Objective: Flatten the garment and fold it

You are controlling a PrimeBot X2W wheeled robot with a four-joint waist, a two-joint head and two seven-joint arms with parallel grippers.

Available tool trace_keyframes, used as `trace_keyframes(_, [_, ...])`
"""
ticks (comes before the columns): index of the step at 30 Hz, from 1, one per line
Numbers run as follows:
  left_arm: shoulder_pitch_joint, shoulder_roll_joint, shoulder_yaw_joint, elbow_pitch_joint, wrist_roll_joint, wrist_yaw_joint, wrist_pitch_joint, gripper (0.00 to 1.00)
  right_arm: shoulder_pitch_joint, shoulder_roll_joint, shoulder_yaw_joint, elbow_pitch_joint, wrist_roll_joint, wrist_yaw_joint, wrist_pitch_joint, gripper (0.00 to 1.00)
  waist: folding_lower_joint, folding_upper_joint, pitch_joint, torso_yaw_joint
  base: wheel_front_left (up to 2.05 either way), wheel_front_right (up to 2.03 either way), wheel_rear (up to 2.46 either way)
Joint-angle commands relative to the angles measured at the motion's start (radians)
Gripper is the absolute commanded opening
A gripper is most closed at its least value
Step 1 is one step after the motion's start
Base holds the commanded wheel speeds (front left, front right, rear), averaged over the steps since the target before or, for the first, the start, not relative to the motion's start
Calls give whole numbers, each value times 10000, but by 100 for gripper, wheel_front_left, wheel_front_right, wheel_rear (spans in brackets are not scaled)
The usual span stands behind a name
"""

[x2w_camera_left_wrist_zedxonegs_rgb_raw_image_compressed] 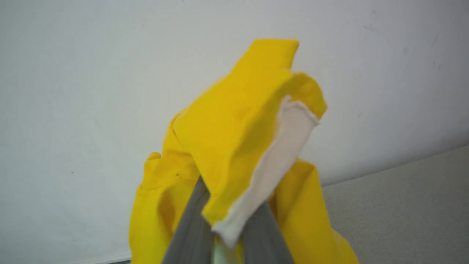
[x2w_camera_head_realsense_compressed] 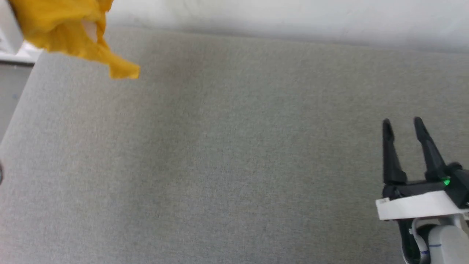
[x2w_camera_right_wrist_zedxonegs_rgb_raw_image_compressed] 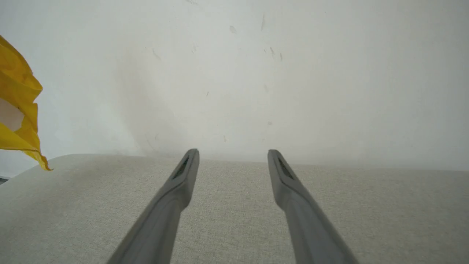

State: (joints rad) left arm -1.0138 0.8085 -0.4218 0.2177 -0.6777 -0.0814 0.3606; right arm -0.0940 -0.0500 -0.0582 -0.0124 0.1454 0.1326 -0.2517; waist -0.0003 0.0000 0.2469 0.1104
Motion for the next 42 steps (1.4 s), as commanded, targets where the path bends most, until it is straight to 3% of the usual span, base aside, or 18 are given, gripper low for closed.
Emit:
trace_keyframes(1, [-436,-351,-108,-453,98,118,3,0,207,-3,-243,25,127,-19,-91,100,3,0,-892,-592,0,0,0])
trace_keyframes(8, [-1172,-1459,-585,-1517,18,301,396,0,442,-3,-792,-169,287,-19,-98,100,3,0,-1266,-1003,0,0,0])
trace_keyframes(16, [-1274,-3215,-1357,-2562,-218,1022,814,0,543,-3,-1542,-391,482,-19,-99,100,3,0,-1439,-1684,0,0,0])
trace_keyframes(21, [-694,-4071,-2035,-3084,-248,1482,970,0,532,-3,-2097,-591,607,-19,-100,100,3,0,-1228,-2104,0,0,0])
trace_keyframes(25, [311,-4771,-2514,-3188,-289,1760,362,0,504,-3,-2441,-580,700,-19,-100,100,3,0,-1002,-2335,0,0,0])
trace_keyframes(32, [2762,-5710,-3213,-1663,-271,2197,-1495,0,337,-3,-2336,-464,903,-19,-100,100,3,0,-567,-2692,0,0,0])
trace_keyframes(35, [3405,-5573,-3411,-358,98,2367,-2145,0,264,-3,-2203,-428,950,-19,-100,100,3,0,-391,-2743,0,0,0])
trace_keyframes(42, [4081,-5375,-3767,2067,49,1979,-2375,0,306,-3,-2037,-394,920,-19,-101,100,3,0,-146,-2516,0,0,0])
